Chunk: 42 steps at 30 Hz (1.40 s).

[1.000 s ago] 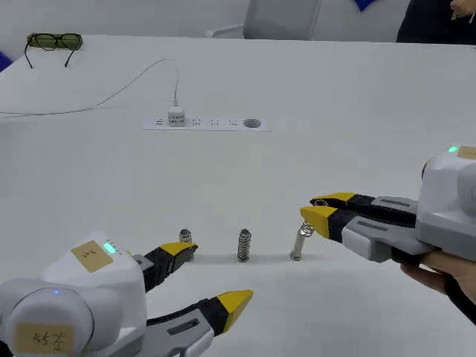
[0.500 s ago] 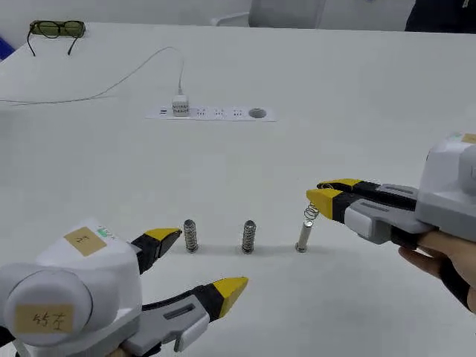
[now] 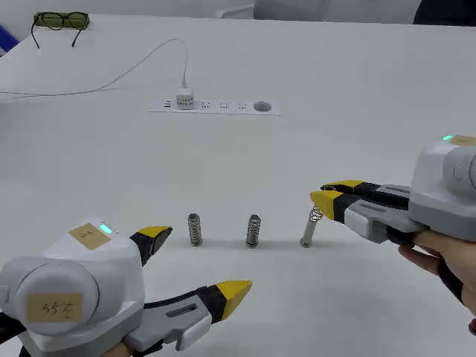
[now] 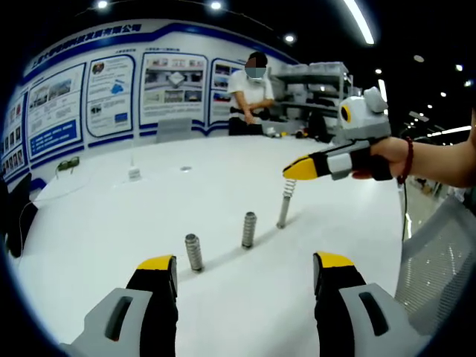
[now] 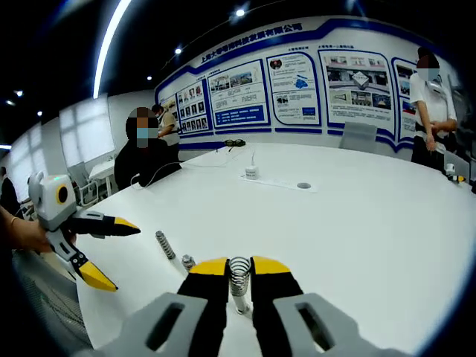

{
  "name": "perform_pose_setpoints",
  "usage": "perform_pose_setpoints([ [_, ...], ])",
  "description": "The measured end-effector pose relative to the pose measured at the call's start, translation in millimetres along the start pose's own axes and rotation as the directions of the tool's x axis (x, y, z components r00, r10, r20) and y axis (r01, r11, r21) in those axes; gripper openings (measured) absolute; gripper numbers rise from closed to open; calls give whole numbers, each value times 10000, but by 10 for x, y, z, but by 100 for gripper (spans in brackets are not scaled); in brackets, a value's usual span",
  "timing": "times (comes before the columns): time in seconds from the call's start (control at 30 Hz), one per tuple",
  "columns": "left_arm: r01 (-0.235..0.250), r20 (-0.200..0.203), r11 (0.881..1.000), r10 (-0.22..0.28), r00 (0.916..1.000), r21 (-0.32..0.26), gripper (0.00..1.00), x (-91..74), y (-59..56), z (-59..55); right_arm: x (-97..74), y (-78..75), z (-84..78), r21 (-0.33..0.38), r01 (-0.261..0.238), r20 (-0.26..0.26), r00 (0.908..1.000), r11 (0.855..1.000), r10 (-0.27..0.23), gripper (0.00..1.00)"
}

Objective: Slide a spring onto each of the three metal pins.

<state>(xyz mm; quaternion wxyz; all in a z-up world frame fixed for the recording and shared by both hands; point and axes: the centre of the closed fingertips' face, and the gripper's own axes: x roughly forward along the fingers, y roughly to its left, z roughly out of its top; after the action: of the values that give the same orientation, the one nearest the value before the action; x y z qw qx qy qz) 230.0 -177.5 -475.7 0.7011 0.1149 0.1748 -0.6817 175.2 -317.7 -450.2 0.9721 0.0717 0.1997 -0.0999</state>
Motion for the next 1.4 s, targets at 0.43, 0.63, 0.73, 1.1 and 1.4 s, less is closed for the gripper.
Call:
perform_pose_setpoints([
  [0.43,-90,106,10000,90,9999,32,84,0,21,7,48,47,-87,39,-24,-221,9998,10000,25,12],
  [0.63,-77,-29,10000,78,10000,46,85,5,14,-20,75,63,-136,-60,-48,-382,9993,10000,46,12],
  [0.73,-60,-35,10000,60,10000,55,85,6,11,-21,88,58,-174,-126,-42,-491,9988,9999,36,12],
  [1.1,-25,-137,10000,26,9999,93,85,7,-1,-44,143,68,-296,-264,4,-793,9968,9997,-25,12],
  [1.4,-19,-152,9999,21,9999,151,85,6,-6,-46,196,87,-407,-336,-54,-1033,9947,9994,19,12],
])
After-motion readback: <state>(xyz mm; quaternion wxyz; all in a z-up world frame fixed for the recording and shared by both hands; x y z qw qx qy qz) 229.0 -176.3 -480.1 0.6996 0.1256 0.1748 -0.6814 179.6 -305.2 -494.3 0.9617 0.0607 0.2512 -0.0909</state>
